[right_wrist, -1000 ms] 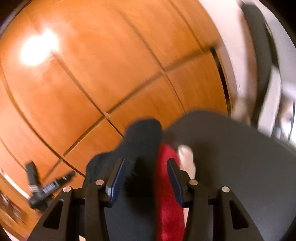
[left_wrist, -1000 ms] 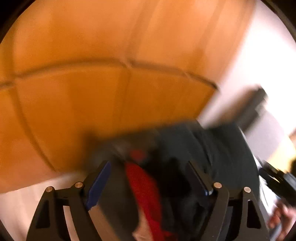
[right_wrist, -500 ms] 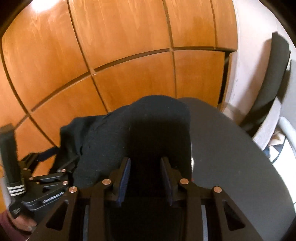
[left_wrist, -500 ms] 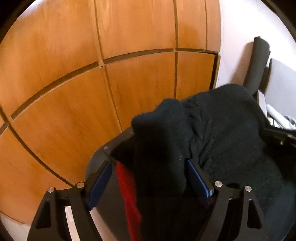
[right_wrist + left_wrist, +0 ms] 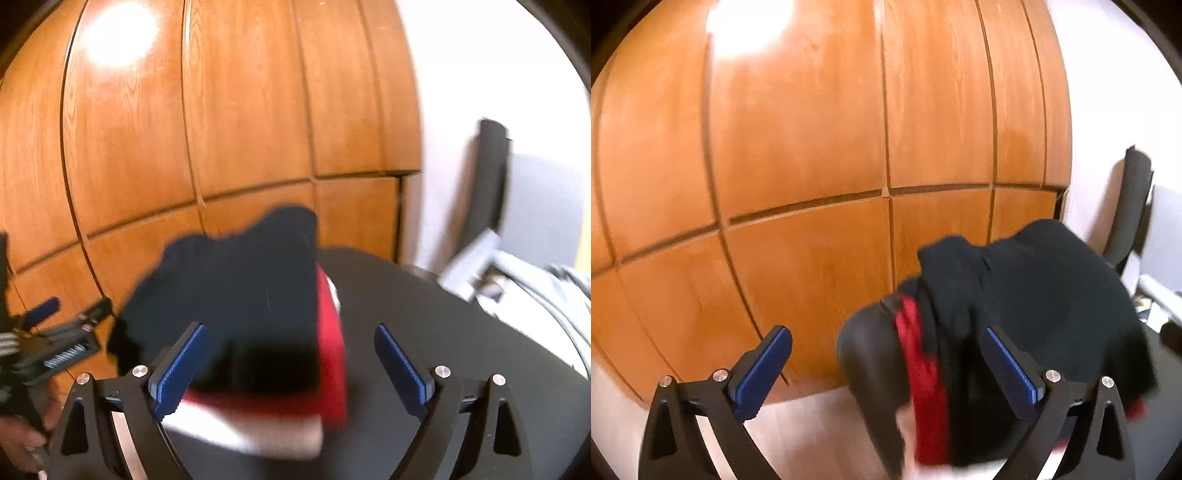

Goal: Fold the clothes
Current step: 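Open both tools and withdraw them from the stacked clothes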

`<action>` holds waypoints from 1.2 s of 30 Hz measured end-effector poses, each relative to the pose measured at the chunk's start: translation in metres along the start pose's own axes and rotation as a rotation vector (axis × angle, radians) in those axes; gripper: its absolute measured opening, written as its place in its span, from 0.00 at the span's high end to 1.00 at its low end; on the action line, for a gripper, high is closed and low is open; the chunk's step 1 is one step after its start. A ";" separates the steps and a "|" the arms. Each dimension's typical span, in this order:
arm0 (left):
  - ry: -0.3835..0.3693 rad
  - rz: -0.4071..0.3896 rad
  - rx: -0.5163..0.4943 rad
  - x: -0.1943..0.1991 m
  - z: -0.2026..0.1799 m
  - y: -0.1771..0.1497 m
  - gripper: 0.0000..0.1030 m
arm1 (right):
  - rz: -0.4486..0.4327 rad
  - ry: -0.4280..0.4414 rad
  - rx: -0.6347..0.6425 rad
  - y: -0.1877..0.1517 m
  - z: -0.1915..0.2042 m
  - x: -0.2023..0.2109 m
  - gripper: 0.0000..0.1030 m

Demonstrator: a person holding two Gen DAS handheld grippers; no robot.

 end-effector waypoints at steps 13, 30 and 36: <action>0.024 0.158 -0.245 0.076 0.003 -0.080 0.00 | -0.091 -0.133 -0.054 -0.080 0.020 0.056 0.07; -0.046 0.240 -0.142 0.068 0.010 -0.086 0.00 | -0.083 -0.120 0.082 -0.081 0.052 0.026 0.02; -0.141 0.293 -0.087 0.068 0.003 -0.096 0.00 | -0.086 -0.165 0.066 -0.083 0.050 0.026 0.02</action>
Point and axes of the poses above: each gripper's, at about its wrist camera, not at the fingertips, and x roughly against the way its jaws point, z to its left, y to its top, the point moved 1 cm from there along -x, roughly the way its jaws point, and after that the axes turned 7 degrees about -z, right-handed, at the moved point
